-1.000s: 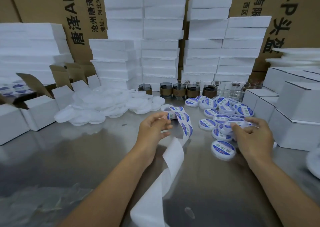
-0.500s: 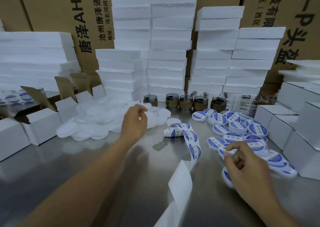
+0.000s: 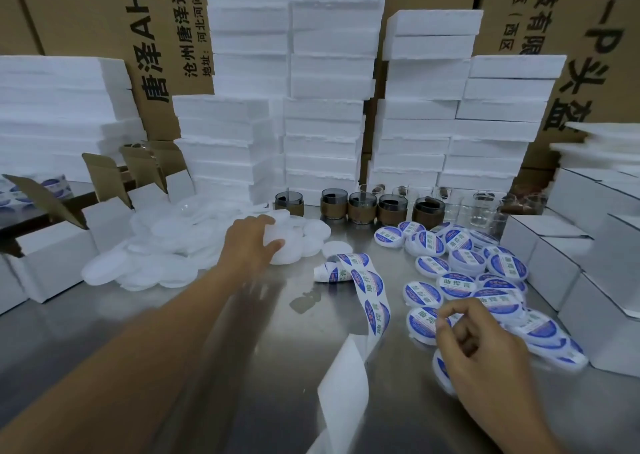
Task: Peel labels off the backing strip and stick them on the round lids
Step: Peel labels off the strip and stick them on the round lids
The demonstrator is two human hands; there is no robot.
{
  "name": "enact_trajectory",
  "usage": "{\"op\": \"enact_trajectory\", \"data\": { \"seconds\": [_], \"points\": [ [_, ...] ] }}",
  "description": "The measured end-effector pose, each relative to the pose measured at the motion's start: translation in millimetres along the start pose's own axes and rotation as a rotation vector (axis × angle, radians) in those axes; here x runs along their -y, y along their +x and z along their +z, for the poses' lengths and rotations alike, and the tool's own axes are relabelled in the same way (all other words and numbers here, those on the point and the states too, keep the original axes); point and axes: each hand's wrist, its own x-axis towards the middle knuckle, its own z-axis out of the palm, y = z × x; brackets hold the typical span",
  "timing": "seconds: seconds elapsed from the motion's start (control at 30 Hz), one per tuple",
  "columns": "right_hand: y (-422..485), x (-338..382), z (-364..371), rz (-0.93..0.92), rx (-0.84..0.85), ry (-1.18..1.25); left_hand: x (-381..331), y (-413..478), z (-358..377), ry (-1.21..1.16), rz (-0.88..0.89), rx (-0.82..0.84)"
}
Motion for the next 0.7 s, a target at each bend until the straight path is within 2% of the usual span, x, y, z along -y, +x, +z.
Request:
{"op": "enact_trajectory", "data": {
  "seconds": [0.13,0.3,0.43,0.6,0.7],
  "points": [
    [-0.4,2.8,-1.4,0.007,-0.016,0.02,-1.6,-15.3,-4.0,-0.237,0.022,-0.07],
    [-0.2,4.3,-2.9,0.05,-0.051,0.062,-7.6,-29.2,-9.5,-0.263,0.05,-0.113],
    [0.5,6.2,-4.2,0.056,-0.058,0.061,-29.4,-47.7,-27.3,-0.456,0.036,-0.198],
    [-1.7,12.9,1.2,0.027,-0.029,0.056,-73.9,-95.8,-45.4,-0.924,0.035,-0.073],
    [-6.6,21.9,11.2,0.034,-0.018,0.17,-94.7,-122.6,-40.6,-1.153,-0.015,0.018]
  ]
}}
